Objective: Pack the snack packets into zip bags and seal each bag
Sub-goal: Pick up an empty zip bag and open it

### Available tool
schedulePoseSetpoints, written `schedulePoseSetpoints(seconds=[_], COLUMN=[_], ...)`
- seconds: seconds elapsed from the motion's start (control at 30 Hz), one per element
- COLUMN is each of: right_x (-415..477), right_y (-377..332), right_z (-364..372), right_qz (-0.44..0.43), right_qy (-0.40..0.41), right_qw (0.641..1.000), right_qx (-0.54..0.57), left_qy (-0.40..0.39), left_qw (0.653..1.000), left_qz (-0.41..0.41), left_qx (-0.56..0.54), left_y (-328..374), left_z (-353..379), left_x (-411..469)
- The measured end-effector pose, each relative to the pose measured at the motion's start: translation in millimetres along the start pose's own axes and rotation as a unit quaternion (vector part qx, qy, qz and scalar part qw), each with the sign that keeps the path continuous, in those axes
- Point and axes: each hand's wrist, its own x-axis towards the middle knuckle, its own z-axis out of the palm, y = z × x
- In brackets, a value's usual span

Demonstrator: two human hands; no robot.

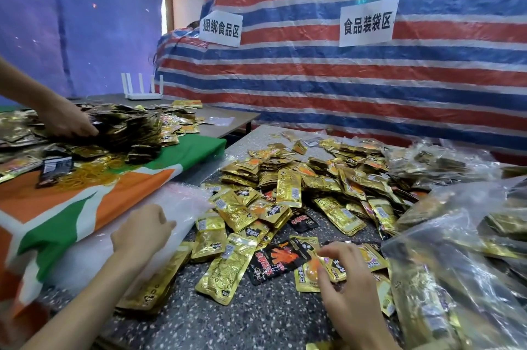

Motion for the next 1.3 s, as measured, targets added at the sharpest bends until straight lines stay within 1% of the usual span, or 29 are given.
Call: schedulePoseSetpoints(seconds=[0.07,0.13,0.2,0.27,0.33,0.4,0.43,0.5,0.53,0.57,0.67,0.77,0.83,0.9,0.93,0.97,1.03,1.1,1.17,1.3], right_x=[-1.1,-0.9,1.6,6.6,14.5,22.8,26.4,31.1,32.3,32.2,27.7,20.4,16.0,12.7,11.3,9.7,6.4,2.9,-0.6,-2.8], right_y=[-2.0,-4.9,-11.5,-21.2,-35.3,-48.9,-55.1,-64.4,-67.2,-69.5,-74.6,-73.2,-72.3,-72.2,-73.3,-74.5,-78.1,-82.3,-86.5,-93.9], right_z=[0.1,-1.1,-4.1,-9.9,-18.3,-31.4,-39.0,-52.1,-56.5,-61.0,-77.4,-97.6,-107.5,-110.8,-111.0,-110.5,-107.2,-100.9,-93.8,-91.6], right_qz=[0.005,0.009,0.028,0.072,0.128,0.206,0.246,0.301,0.318,0.33,0.335,0.32,0.303,0.292,0.282,0.263,0.209,0.165,0.157,0.186], right_qy=[0.004,0.011,0.007,-0.014,-0.044,-0.083,-0.108,-0.157,-0.171,-0.178,-0.177,-0.207,-0.223,-0.211,-0.203,-0.197,-0.194,-0.188,-0.187,-0.204], right_qw=[1.0,1.0,0.998,0.991,0.968,0.918,0.89,0.842,0.827,0.819,0.826,0.815,0.819,0.834,0.845,0.859,0.899,0.928,0.931,0.925], right_qx=[0.009,0.022,0.049,0.109,0.211,0.328,0.369,0.419,0.431,0.434,0.417,0.437,0.434,0.418,0.407,0.391,0.331,0.277,0.273,0.262], left_qy=[0.035,0.072,0.108,0.128,0.144,0.157,0.16,0.159,0.161,0.168,0.181,0.153,0.109,0.031,-0.031,-0.104,-0.227,-0.292,-0.325,-0.331], left_qw=[0.999,0.992,0.978,0.958,0.926,0.887,0.867,0.832,0.816,0.802,0.771,0.774,0.786,0.81,0.819,0.82,0.788,0.768,0.767,0.787], left_qz=[0.022,0.067,0.123,0.193,0.276,0.361,0.404,0.468,0.493,0.515,0.56,0.565,0.566,0.542,0.514,0.471,0.384,0.33,0.308,0.286], left_qx=[-0.029,-0.083,-0.13,-0.169,-0.215,-0.241,-0.244,-0.253,-0.255,-0.252,-0.244,-0.241,-0.224,-0.223,-0.255,-0.31,-0.424,-0.465,-0.46,-0.435], left_y=[3.8,12.4,25.3,41.4,57.2,70.9,75.7,82.7,84.9,86.6,85.9,82.1,82.0,84.4,85.8,88.3,96.6,106.8,116.1,119.4], left_z=[-4.0,-10.2,-20.5,-30.5,-39.2,-44.7,-44.9,-41.0,-37.6,-33.6,-21.1,-13.9,-12.5,-12.7,-13.9,-16.9,-24.7,-31.5,-35.5,-38.6], left_x=[-4.8,-15.9,-33.9,-54.7,-75.6,-93.4,-101.0,-113.4,-118.9,-124.1,-136.1,-140.7,-144.1,-150.1,-153.6,-158.0,-167.7,-176.4,-182.8,-177.6])
